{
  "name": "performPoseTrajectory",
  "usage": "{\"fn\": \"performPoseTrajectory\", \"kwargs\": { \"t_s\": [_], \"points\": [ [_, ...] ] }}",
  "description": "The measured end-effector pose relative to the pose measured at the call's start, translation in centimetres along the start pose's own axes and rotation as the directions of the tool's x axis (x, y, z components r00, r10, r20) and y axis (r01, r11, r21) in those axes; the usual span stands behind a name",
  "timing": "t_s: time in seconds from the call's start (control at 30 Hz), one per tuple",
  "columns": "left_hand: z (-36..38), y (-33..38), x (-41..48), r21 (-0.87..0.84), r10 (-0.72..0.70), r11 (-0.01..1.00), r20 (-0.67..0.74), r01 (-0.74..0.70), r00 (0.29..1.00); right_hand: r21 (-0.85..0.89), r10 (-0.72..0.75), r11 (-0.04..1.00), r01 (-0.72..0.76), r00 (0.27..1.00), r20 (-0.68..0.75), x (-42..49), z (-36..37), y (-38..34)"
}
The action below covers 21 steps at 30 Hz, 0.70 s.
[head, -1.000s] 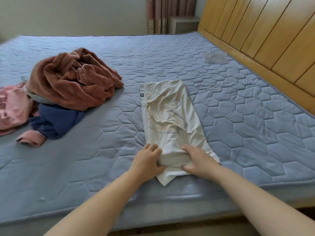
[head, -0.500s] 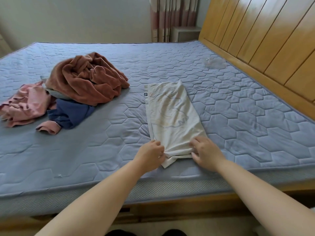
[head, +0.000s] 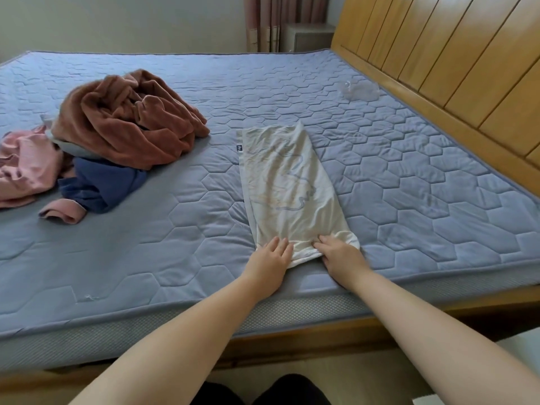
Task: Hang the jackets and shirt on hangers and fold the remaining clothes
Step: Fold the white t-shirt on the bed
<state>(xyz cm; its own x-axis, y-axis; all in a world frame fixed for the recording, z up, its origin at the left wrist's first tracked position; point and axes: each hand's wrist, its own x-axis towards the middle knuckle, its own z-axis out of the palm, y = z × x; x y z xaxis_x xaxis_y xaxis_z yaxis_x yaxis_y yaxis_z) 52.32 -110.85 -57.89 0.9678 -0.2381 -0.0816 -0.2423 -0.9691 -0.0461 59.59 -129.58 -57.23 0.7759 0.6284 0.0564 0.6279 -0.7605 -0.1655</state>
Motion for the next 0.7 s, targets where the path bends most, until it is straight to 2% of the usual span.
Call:
{"fn": "performPoseTrajectory", "kwargs": {
  "t_s": [0.03,0.1,0.17,0.23,0.3,0.4,0.43,0.5,0.57,0.63,0.7],
  "points": [
    [0.0,-0.3,-0.3,-0.008,0.049,0.999,-0.088,-0.05,0.995,-0.034,-0.082,0.996,0.079,0.992,-0.099,-0.2,0.3,0.0],
    [0.0,-1.7,-0.8,0.023,0.199,0.98,-0.234,-0.199,0.952,-0.213,-0.273,0.95,0.227,0.938,-0.215,-0.5,-0.2,0.5],
    [0.5,-3.0,-1.3,0.138,0.367,0.93,-0.349,-0.34,0.863,-0.353,-0.424,0.874,0.335,0.88,-0.215,-1.0,-0.6,1.2],
    [0.3,-3.5,-2.2,0.118,0.479,0.875,-0.334,-0.469,0.812,-0.326,-0.491,0.848,0.419,0.852,-0.183,-2.1,-1.0,1.8],
    [-0.5,-3.2,-2.6,-0.046,0.422,0.881,-0.374,-0.471,0.826,-0.226,-0.469,0.878,0.422,0.855,-0.224,-2.7,-1.4,2.3],
    [-1.4,-3.4,-1.4,-0.163,0.203,0.936,-0.472,-0.311,0.858,-0.132,-0.31,0.95,0.282,0.896,-0.317,-1.8,-2.4,2.2],
    [-1.5,-3.5,-0.9,-0.16,0.176,0.949,-0.446,-0.272,0.878,-0.11,-0.253,0.967,0.232,0.928,-0.274,-1.3,-2.7,2.1],
    [-1.1,-3.3,-0.2,-0.11,0.18,0.967,-0.335,-0.228,0.925,-0.073,-0.126,0.99,0.122,0.99,-0.061,-0.7,-2.5,2.5],
    [-0.6,-2.5,0.2,-0.124,0.099,0.983,-0.245,-0.133,0.964,-0.016,0.013,1.0,-0.011,0.992,0.127,-0.5,-2.1,3.2],
    [-0.6,-1.7,0.4,-0.185,0.011,0.981,-0.284,-0.066,0.959,-0.003,0.042,0.999,-0.042,0.996,0.075,-0.5,-1.9,3.5],
    [-1.0,-1.7,0.5,-0.169,0.052,0.977,-0.388,-0.127,0.92,-0.062,-0.017,0.998,0.013,0.998,-0.059,-0.5,-2.2,3.5]
  ]
}}
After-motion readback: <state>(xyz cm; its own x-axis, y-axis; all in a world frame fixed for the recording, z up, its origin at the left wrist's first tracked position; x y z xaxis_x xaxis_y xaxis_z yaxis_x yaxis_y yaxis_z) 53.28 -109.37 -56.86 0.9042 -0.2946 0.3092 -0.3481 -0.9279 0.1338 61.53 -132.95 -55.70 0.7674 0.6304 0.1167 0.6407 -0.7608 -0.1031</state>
